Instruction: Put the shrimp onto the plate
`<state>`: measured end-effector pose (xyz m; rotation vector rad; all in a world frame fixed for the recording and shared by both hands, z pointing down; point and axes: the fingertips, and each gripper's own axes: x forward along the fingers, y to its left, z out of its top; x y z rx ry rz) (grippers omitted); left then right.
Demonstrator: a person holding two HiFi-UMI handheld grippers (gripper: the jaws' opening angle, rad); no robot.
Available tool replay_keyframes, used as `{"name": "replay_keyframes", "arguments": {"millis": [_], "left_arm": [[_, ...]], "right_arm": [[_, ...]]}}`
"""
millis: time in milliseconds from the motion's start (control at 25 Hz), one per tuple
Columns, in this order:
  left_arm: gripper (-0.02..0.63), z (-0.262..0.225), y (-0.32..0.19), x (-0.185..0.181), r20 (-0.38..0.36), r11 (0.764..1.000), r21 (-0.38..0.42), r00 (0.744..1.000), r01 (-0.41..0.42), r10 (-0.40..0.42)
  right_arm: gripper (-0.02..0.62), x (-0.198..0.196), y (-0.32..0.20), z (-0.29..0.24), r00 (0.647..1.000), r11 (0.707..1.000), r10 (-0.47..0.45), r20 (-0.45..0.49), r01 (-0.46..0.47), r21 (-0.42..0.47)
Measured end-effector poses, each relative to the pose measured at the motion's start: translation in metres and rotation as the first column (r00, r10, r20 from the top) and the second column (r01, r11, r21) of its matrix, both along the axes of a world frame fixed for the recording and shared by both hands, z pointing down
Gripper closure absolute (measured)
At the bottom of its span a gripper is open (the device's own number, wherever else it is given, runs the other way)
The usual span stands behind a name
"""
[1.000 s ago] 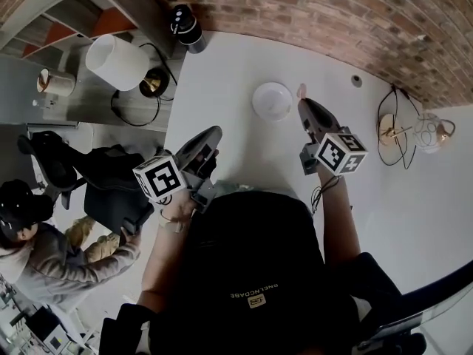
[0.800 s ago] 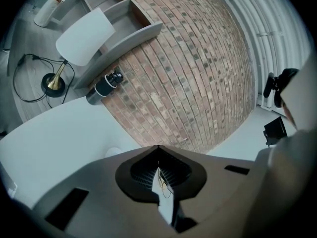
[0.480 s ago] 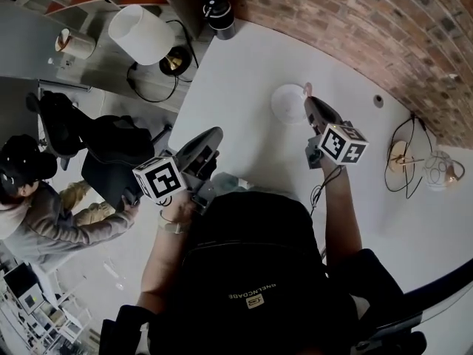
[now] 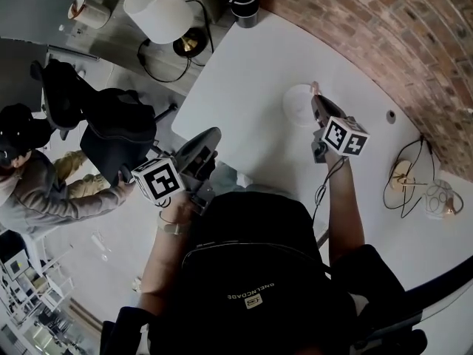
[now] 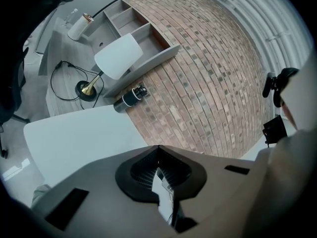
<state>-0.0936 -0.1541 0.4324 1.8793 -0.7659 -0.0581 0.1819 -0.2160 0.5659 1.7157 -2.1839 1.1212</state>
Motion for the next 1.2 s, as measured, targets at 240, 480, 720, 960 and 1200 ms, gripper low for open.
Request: {"name": "replay_keyframes", "arguments": {"millis": [240,480,720,960,1200], "left_arm": [[0.601,0.009,0.002,-0.012,0.003,0.997,-0.021,0.997,0.073,-0.073],[0.601,0.021,0.002,-0.027,0.036,0.99,-0.048,0.991,0.132,-0.131],[0.601,0.036,0.005,-0.029,0.033,0.984,-0.092,0.988,0.156,-0.153],[0.601,0.047,0.008,-0.03,0.038,0.978,-0.127,0.986,0.165,-0.161],[0.601,0.051,0.006,-0.03,0.025,0.976,-0.14,0.986,0.166,-0.164]], "right_arm": [[0.554,-0.003,-0.015,0.03,0.999,0.997,-0.051,-0.012,0.05,-0.059],[0.554,-0.004,-0.024,0.064,0.996,0.988,-0.087,-0.016,0.084,-0.126],[0.554,-0.011,-0.026,0.09,0.992,0.976,-0.125,-0.014,0.12,-0.181],[0.554,-0.015,-0.022,0.109,0.991,0.964,-0.135,-0.001,0.131,-0.23],[0.554,-0.015,-0.018,0.125,0.985,0.947,-0.166,-0.04,0.148,-0.284]]}}
